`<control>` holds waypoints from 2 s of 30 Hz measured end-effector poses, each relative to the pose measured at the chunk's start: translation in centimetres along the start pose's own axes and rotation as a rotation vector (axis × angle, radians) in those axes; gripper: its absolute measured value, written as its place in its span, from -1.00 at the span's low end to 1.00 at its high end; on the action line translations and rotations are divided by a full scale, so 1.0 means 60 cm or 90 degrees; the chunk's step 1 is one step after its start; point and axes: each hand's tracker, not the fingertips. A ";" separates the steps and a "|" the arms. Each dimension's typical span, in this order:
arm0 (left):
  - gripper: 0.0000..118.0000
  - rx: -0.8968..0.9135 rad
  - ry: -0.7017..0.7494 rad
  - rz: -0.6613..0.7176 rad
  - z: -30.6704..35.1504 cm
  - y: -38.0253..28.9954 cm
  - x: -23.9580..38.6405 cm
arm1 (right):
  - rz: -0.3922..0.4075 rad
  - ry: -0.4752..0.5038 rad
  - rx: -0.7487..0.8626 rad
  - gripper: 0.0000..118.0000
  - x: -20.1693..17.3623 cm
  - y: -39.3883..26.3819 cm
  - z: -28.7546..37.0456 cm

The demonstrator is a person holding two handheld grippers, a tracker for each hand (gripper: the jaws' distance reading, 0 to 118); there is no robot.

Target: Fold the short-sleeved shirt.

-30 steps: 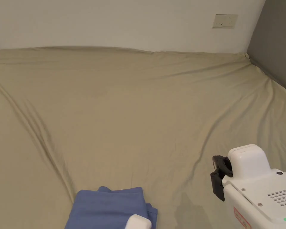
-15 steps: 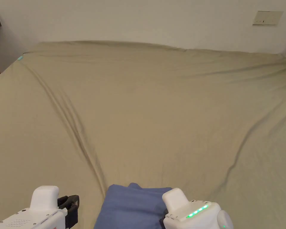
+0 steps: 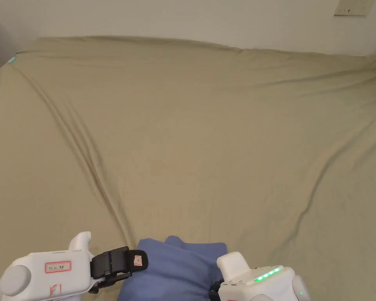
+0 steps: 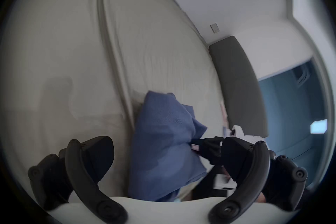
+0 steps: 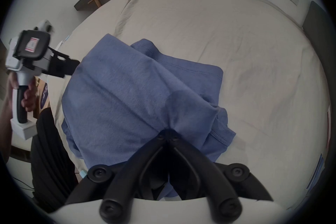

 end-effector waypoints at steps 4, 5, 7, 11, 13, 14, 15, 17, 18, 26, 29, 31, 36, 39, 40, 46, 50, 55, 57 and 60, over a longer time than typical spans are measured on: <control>0.92 -0.072 -0.071 0.117 -0.059 -0.004 -0.040 | -0.023 0.021 0.010 -1.00 0.028 -0.007 -0.013; 0.84 -0.077 -0.133 0.133 -0.059 -0.023 -0.022 | -0.027 0.025 0.011 -1.00 0.032 -0.007 -0.014; 0.70 -0.052 -0.066 0.100 -0.070 -0.031 -0.003 | -0.033 0.029 0.010 -1.00 0.033 -0.006 -0.020; -0.42 -0.044 0.073 0.006 -0.058 -0.043 0.020 | -0.023 0.026 0.010 -1.00 0.027 -0.006 -0.023; -0.46 -0.047 0.023 0.038 -0.059 -0.043 0.002 | -0.005 0.009 0.011 -1.00 0.017 -0.004 -0.022; -0.47 -0.043 0.038 0.035 -0.062 -0.046 0.012 | 0.007 -0.002 0.013 -1.00 0.009 -0.003 -0.019; -0.49 -0.034 0.073 -0.006 -0.063 -0.049 0.026 | 0.016 -0.010 0.014 -1.00 0.007 -0.001 -0.014; -0.52 -0.028 0.112 -0.062 -0.057 -0.049 0.038 | 0.012 -0.026 0.036 -1.00 0.009 0.006 0.005; -0.54 -0.029 0.115 -0.070 -0.052 -0.052 0.051 | -0.005 -0.046 0.075 -1.00 0.008 0.010 0.026; -0.55 0.023 0.161 -0.171 0.051 -0.052 0.091 | -0.032 -0.225 0.300 -1.00 0.026 0.075 0.218; -0.55 0.069 0.211 -0.212 0.104 -0.040 0.078 | 0.005 -0.272 0.332 -1.00 0.004 0.091 0.250; -0.55 0.106 0.259 -0.231 0.141 -0.034 0.067 | 0.020 -0.287 0.352 -1.00 -0.017 0.099 0.265; -0.55 0.152 0.349 -0.209 0.228 -0.007 0.008 | 0.028 -0.293 0.389 -1.00 -0.063 0.117 0.278; -0.55 0.170 0.412 -0.233 0.279 0.014 -0.034 | 0.052 -0.300 0.399 -1.00 -0.106 0.130 0.273; -0.55 0.174 0.442 -0.243 0.294 0.021 -0.046 | 0.058 -0.302 0.400 -1.00 -0.116 0.133 0.270; -0.55 0.209 0.547 -0.211 0.402 0.075 -0.124 | 0.080 -0.282 0.389 -1.00 -0.163 0.159 0.241; -0.56 0.200 0.620 -0.209 0.445 0.117 -0.173 | 0.086 -0.284 0.375 -1.00 -0.181 0.174 0.222; -0.58 0.157 0.716 -0.209 0.491 0.179 -0.255 | 0.091 -0.292 0.353 -1.00 -0.182 0.184 0.200; -0.58 0.117 0.757 -0.235 0.481 0.192 -0.256 | 0.092 -0.296 0.344 -1.00 -0.181 0.186 0.195; -0.56 0.112 0.735 -0.246 0.478 0.210 -0.263 | 0.093 -0.301 0.336 -1.00 -0.174 0.185 0.195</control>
